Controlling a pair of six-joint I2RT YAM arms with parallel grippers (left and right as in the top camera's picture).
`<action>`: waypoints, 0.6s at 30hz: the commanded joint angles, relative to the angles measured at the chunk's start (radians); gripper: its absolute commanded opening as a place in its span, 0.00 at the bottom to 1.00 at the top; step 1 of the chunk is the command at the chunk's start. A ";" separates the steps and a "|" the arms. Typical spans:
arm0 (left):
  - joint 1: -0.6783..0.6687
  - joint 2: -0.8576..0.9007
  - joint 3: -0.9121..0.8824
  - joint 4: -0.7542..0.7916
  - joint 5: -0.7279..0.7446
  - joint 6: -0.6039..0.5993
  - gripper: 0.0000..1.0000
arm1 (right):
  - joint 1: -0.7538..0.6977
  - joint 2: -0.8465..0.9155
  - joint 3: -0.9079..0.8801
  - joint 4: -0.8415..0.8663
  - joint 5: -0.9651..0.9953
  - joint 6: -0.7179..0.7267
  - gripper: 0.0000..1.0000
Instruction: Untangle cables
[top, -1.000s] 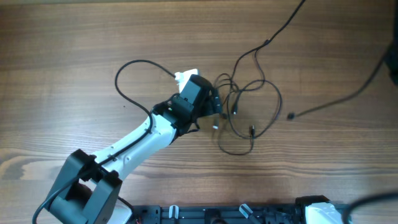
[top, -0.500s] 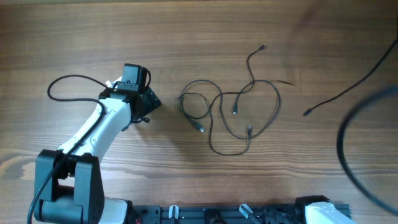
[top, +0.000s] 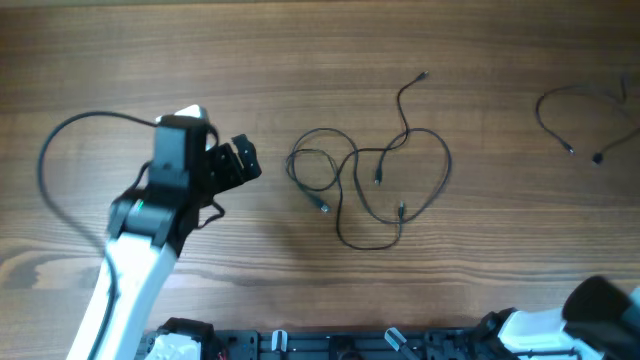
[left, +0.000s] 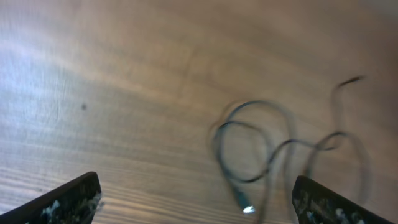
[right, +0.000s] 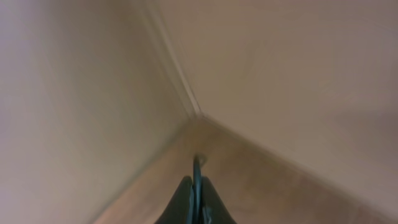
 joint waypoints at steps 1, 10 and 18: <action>-0.004 -0.163 0.003 -0.026 0.024 0.023 1.00 | -0.105 0.085 0.005 -0.064 -0.163 0.143 0.04; -0.004 -0.252 0.003 -0.095 0.024 0.023 1.00 | -0.128 0.264 0.003 -0.208 -0.202 0.130 0.54; -0.004 -0.248 0.003 -0.095 0.024 0.023 1.00 | -0.069 0.296 0.003 -0.307 -0.481 -0.136 1.00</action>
